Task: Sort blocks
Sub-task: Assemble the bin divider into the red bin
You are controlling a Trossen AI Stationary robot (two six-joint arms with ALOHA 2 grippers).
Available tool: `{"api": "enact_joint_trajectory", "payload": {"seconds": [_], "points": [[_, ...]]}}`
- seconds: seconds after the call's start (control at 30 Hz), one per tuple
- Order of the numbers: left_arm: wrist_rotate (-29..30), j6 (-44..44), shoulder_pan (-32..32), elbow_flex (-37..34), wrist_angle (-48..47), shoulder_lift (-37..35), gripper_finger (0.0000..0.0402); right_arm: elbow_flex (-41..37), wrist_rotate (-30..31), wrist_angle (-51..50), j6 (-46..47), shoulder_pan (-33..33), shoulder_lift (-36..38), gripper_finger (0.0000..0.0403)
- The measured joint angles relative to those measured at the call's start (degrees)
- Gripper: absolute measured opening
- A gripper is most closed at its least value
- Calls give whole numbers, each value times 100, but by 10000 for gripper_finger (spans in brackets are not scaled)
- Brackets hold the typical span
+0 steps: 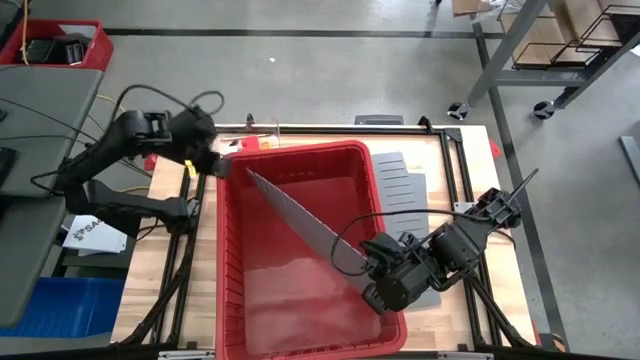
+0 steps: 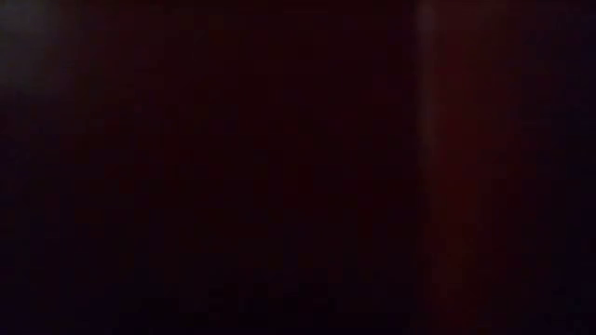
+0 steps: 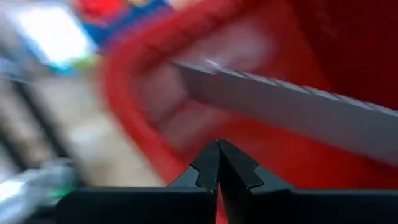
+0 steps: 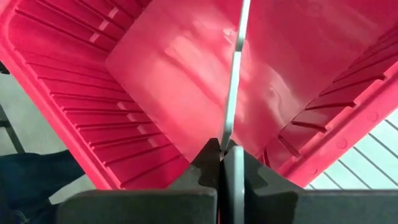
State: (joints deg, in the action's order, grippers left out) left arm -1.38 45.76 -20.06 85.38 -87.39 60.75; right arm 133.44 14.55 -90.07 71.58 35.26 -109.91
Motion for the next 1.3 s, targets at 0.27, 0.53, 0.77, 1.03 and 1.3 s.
{"api": "enact_joint_trajectory", "payload": {"seconds": [0.27,0.53,0.77,1.03,1.3], "points": [[-1361,1000,785,-913,-236,-731,0,-1,35,5,-99,14,58,0],[-1658,2132,1856,-2120,-263,-1036,0,0,108,5,-154,12,101,0],[-683,2438,2068,-2573,-68,-897,0,1,371,8,-92,-1,101,0],[323,2389,1807,-2577,946,-692,0,-2,624,34,21,-3,101,0],[664,2115,1595,-2565,1305,-609,0,1,641,113,106,-3,102,0]]}}
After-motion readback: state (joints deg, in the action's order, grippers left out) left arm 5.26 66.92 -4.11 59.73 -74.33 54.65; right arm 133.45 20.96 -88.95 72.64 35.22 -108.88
